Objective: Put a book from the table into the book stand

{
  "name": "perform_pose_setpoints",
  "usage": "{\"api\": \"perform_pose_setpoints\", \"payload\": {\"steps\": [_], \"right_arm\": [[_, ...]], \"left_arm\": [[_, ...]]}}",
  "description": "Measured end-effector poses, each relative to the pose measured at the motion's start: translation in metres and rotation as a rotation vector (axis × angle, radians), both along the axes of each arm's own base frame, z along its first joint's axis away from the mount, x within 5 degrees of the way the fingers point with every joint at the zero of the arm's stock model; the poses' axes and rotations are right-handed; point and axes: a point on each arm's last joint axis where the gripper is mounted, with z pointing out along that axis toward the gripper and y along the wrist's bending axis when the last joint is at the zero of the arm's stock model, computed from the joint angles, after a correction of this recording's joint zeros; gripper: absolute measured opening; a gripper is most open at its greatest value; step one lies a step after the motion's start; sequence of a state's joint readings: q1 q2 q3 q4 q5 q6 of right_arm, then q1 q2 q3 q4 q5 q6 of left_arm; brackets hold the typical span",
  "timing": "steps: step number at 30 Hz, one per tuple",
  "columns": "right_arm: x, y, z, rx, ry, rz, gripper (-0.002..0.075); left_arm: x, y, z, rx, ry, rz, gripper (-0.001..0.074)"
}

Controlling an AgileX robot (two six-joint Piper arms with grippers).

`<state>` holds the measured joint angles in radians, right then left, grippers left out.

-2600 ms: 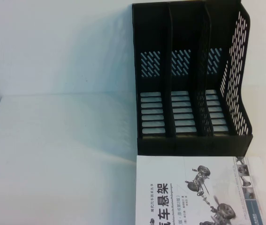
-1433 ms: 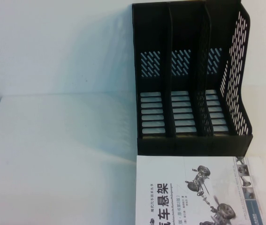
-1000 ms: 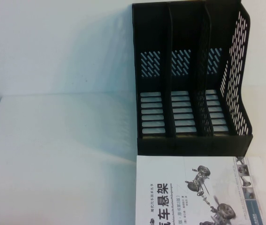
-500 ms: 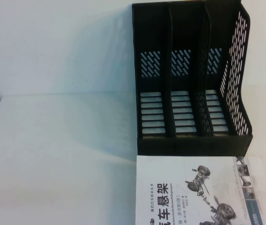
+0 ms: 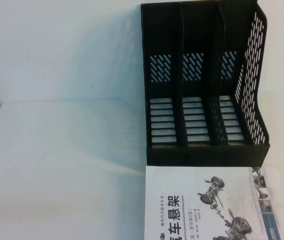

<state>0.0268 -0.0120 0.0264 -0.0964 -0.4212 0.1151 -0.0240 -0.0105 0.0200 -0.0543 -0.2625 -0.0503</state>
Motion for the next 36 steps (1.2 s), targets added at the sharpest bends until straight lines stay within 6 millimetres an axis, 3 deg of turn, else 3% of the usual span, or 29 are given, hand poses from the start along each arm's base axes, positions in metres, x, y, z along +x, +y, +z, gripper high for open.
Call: {"api": "perform_pose_setpoints", "payload": {"steps": [3,11,17,22,31,36], "right_arm": [[-0.004,0.000,0.007,0.006,-0.084,0.008,-0.0002],[-0.012,0.001,0.019,0.059,-0.246,0.052,-0.0002],[-0.013,0.001,0.021,0.059,-0.264,0.045,-0.0002],[-0.005,-0.001,0.015,0.052,-0.074,0.014,-0.0002],[-0.017,-0.005,0.063,-0.072,0.278,-0.066,-0.0002],[-0.004,-0.006,0.072,-0.062,0.574,-0.069,-0.0002]], "left_arm": [[-0.002,0.000,0.010,-0.007,0.062,-0.007,-0.0003],[-0.013,-0.001,0.066,0.002,0.169,-0.021,-0.0003],[-0.001,-0.002,0.065,0.063,0.321,-0.016,-0.0003],[0.009,-0.003,0.060,0.056,0.431,-0.028,-0.0003],[0.029,-0.015,0.078,-0.056,0.773,-0.157,-0.0003],[0.051,-0.032,0.084,-0.137,0.900,-0.334,-0.0003]]}}
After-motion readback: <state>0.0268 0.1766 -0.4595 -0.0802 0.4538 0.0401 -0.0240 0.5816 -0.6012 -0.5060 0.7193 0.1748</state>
